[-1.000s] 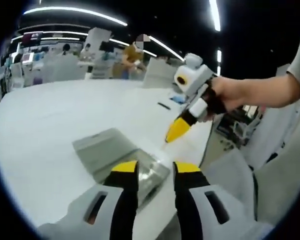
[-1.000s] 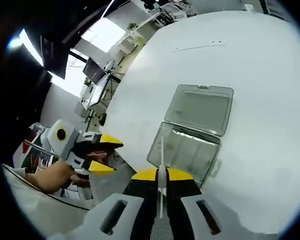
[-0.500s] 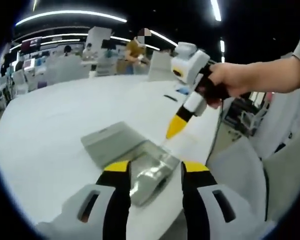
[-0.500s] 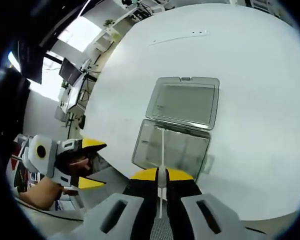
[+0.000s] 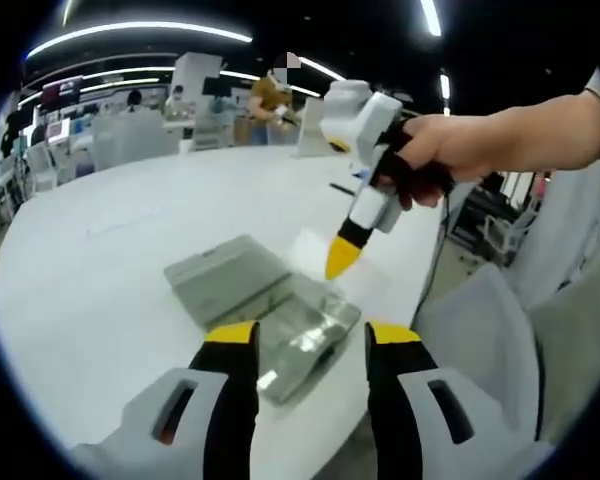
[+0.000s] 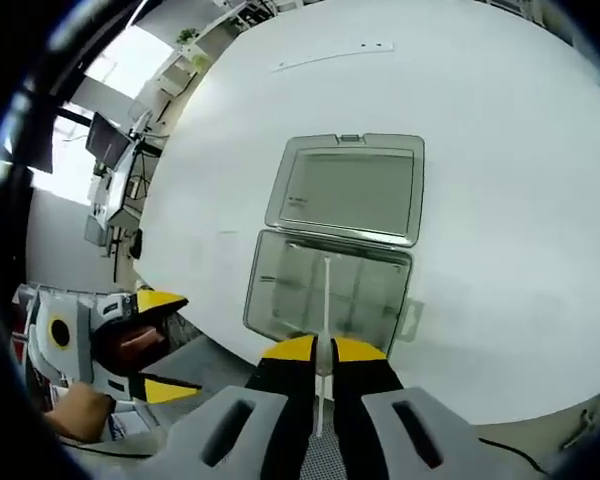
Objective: Insert the divider into the dual guide fixture by aligning both edges with the guide slots and pushing it downward to the bottom, including one-sided entry, uneven engagement, binding, and posture correction.
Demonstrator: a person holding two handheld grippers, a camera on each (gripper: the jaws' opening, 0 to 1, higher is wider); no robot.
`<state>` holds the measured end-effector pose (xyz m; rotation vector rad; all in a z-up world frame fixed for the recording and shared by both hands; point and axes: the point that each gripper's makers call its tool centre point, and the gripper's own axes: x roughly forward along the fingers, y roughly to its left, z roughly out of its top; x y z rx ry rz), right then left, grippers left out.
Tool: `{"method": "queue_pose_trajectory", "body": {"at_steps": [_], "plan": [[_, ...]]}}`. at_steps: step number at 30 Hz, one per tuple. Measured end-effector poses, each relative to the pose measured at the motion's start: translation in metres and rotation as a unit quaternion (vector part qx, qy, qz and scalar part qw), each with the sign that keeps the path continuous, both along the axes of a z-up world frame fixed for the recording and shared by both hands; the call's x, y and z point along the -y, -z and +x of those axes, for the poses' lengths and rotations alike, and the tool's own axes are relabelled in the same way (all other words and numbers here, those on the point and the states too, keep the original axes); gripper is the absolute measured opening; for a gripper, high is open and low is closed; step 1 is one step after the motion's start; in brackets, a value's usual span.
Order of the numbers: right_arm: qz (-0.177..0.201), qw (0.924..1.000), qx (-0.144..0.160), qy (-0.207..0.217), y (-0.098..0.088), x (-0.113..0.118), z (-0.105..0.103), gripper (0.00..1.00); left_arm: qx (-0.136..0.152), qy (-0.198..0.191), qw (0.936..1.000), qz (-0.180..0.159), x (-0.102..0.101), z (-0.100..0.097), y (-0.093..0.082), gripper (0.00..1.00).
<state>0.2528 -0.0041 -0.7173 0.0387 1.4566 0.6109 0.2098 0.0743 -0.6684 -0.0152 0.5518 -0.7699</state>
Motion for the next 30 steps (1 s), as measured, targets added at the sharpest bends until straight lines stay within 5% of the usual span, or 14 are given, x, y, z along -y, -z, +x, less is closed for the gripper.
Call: {"method": "queue_pose_trajectory", "body": {"at_steps": [30], "plan": [[-0.043, 0.9967, -0.041, 0.055, 0.025, -0.003, 0.005, 0.00, -0.007, -0.012, 0.9999, 0.003, -0.008, -0.002, 0.009, 0.39]]}}
